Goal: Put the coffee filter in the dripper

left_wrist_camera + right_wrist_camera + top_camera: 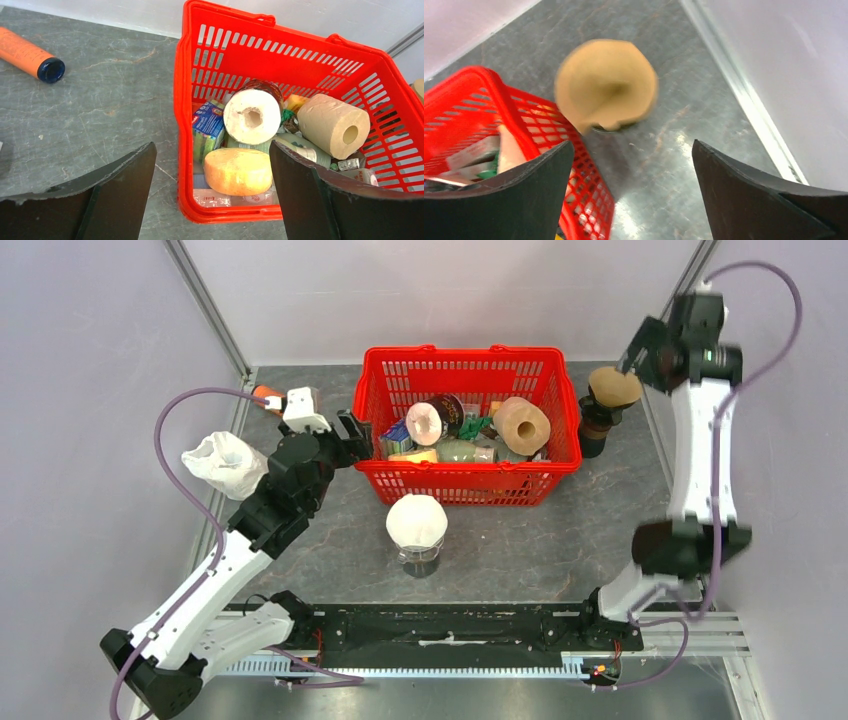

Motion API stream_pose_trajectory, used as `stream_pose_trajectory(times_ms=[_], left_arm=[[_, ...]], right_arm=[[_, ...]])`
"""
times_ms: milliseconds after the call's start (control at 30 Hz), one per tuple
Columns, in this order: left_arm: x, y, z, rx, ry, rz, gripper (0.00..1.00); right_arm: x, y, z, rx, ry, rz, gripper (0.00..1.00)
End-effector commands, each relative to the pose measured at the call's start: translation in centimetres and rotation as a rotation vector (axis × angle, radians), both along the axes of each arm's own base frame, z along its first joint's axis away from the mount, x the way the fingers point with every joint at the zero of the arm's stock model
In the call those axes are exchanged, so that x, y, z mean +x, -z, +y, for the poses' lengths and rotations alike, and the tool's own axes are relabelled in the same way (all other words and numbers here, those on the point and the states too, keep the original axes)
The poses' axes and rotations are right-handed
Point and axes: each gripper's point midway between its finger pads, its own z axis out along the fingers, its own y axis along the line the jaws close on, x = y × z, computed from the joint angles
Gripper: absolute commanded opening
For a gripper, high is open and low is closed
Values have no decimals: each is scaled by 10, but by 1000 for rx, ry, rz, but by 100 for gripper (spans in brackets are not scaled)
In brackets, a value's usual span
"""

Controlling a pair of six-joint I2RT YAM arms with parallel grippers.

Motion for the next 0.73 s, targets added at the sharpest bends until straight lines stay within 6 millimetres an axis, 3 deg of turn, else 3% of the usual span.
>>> stream_pose_trajectory(times_ms=[0,67,167,267,467,700], left_arm=[[-7,-4,17,-68,-84,5,90],[-10,9,29,-92,-149,36,91],[-19,38,64,-168,-375,87,91],[-25,63,72,-172,-430,135,91],[-38,89,83,-152,-487,211,92],[-42,89,83,-150,-472,216,92]], right_arm=[[-64,-21,-27,-123,199,-171,97],[-104,-5,-33,-141,307,-235,97],[-152,46,-30,-71,443,-296,97],[-189,77,-24,-16,511,-351,97],[-223,117,-18,-19,506,-345,97],[-226,113,-15,-24,473,-361,97]])
